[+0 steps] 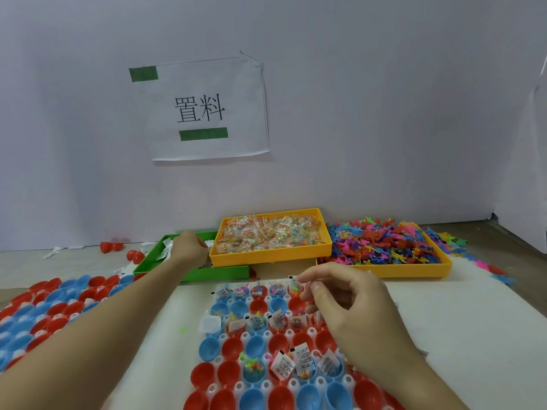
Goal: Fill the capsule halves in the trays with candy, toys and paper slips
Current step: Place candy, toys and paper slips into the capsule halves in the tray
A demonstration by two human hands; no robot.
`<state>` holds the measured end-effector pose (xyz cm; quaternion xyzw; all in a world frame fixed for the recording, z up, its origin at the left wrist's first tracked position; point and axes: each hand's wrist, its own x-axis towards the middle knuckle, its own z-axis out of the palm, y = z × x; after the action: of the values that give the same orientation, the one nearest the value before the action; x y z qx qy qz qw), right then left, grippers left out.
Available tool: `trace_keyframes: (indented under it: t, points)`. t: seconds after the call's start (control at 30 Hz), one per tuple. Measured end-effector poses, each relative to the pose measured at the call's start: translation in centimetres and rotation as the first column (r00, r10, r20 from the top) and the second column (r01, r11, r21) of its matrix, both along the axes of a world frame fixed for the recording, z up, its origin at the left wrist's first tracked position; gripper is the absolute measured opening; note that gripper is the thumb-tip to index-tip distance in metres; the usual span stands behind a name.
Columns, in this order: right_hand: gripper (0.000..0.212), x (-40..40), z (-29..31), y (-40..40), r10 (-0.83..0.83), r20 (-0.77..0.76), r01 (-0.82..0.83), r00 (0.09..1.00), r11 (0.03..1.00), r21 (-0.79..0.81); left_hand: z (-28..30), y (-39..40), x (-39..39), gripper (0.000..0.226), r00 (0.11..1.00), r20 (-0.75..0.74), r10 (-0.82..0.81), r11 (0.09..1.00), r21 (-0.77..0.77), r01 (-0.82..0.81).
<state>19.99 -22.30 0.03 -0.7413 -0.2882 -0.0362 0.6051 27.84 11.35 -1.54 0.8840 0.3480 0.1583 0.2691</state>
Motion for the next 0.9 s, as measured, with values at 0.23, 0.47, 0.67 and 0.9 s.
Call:
trace_keyframes:
  t: [0.23,0.47,0.67,0.9]
  points:
    - [0.029,-0.2,0.0,0.1,0.011,-0.012,-0.011,1.000,1.000,-0.010,0.2,0.2,-1.5,0.013,0.988,0.153,-0.033,0.999,0.047,0.026]
    - [0.030,-0.3,0.1,0.1,0.006,-0.013,-0.006,1.000,1.000,-0.019,-0.1,0.0,-2.8,0.018,0.957,0.285,-0.050,0.997,0.075,0.030]
    - [0.028,0.0,0.0,0.0,-0.010,0.023,0.011,1.000,0.999,-0.050,0.0,-1.1,-3.8,0.017,0.942,0.329,-0.062,0.993,0.115,0.025]
    - [0.028,-0.2,0.0,0.0,0.012,0.023,-0.011,1.000,0.999,-0.032,1.5,-4.1,-7.0,0.010,0.850,0.526,-0.024,0.995,0.093,-0.029]
